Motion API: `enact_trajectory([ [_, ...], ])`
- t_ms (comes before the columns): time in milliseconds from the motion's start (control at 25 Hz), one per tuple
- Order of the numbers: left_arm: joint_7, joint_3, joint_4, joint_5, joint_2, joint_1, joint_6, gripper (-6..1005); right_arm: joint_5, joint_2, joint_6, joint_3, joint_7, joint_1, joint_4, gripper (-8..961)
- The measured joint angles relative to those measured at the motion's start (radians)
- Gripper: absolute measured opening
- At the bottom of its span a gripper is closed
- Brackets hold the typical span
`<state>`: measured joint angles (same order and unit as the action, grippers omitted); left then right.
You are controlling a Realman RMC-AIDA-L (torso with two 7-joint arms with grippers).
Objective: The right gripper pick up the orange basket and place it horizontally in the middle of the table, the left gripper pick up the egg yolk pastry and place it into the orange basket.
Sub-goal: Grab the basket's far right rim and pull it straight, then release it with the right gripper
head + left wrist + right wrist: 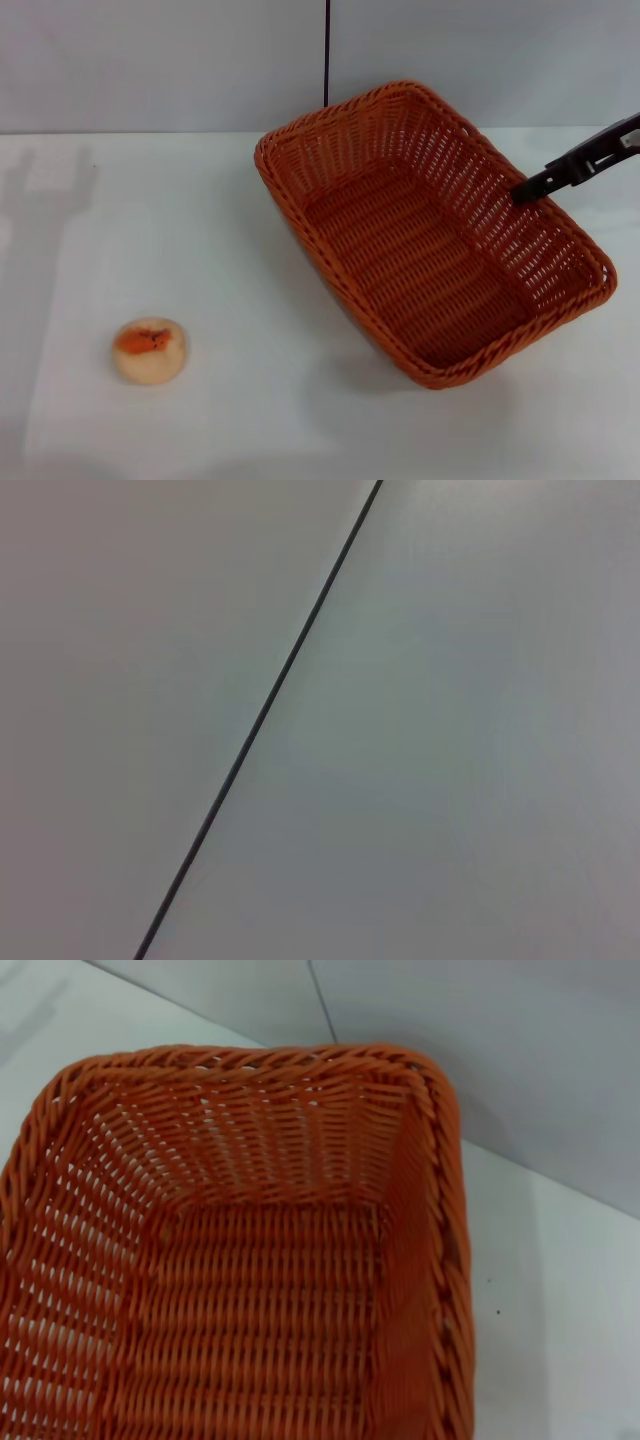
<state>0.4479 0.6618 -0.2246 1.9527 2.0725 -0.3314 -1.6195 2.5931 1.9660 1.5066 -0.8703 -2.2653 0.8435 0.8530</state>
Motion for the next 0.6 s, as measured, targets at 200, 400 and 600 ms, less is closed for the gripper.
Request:
enact_trajectory([
  [200,0.0,-0.001,-0.007,0.0,0.0,-0.002,0.015,785,-0.002,0.014,-0.038,0.0,0.021,0.006,-0.021,787],
  [400,0.0,-0.001,-0.007,0.0,0.0,-0.005,0.02,785,-0.004,0.027,-0.073,-0.001,0.054,0.0,-0.023,785],
  [600,0.0,-0.001,-0.007,-0.001,0.0,-0.007,0.024,785,-0.028,0.037,-0.074,0.0,0.097,-0.001,-0.023,783],
])
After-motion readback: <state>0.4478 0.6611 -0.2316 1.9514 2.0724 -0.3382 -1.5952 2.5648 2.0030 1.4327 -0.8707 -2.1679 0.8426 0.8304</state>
